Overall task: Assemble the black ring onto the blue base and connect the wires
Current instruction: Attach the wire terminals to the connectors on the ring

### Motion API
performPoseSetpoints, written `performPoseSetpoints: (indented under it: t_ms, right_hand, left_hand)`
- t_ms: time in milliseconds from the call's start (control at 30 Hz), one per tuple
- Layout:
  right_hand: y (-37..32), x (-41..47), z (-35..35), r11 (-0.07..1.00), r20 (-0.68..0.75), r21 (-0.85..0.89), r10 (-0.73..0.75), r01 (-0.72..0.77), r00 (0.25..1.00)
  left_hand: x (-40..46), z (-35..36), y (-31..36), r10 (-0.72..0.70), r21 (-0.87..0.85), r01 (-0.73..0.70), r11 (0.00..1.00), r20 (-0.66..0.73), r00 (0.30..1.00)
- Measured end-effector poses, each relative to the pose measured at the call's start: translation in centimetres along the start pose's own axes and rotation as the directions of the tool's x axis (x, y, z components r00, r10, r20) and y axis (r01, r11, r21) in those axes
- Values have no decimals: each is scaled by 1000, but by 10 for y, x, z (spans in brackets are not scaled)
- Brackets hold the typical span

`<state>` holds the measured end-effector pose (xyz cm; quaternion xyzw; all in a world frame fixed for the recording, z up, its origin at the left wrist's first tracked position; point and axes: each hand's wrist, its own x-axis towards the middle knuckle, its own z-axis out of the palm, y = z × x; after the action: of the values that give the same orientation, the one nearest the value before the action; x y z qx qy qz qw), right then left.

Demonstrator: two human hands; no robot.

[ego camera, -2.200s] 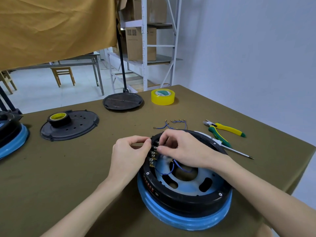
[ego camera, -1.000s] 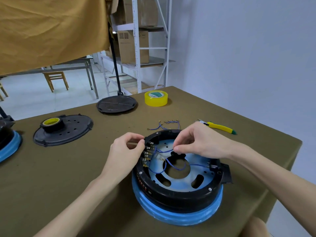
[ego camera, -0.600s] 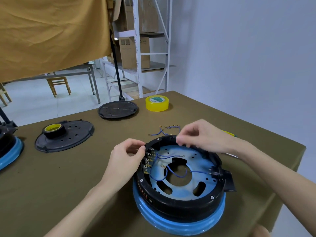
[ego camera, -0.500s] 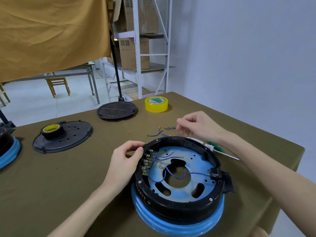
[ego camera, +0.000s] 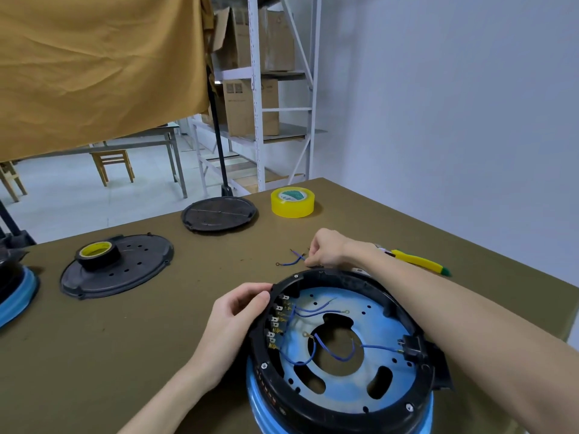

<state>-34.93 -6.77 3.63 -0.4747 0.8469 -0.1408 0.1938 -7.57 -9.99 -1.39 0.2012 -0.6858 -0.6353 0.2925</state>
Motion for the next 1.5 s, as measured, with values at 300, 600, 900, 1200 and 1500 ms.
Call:
performPoseSetpoints:
  t_ms: [300,600,900,1200,1500]
  right_hand:
    - [6,-6,-2,996,-192,87,-3,20,981]
    - [-7,-43,-32,658,-214,740,34,139,976]
    - [-35,-127,-43,314,50,949,-259,35,965]
    - [-37,-171,-20,498,116,863,-359,85,926]
    - [-37,-186,-6,541,95,822,-439,178,894]
  left_hand:
    - [0,1,3,4,6,-4,1000,-8,1000]
    - [-4,2,6,-17,25,18,1000,-33,999]
    - [-6,3,13,21,89,-15,996,-62,998]
    - [-17,24,64,321,69,-314,947,-185,929]
    - [-28,30,83,442,43,-445,894,-246,863]
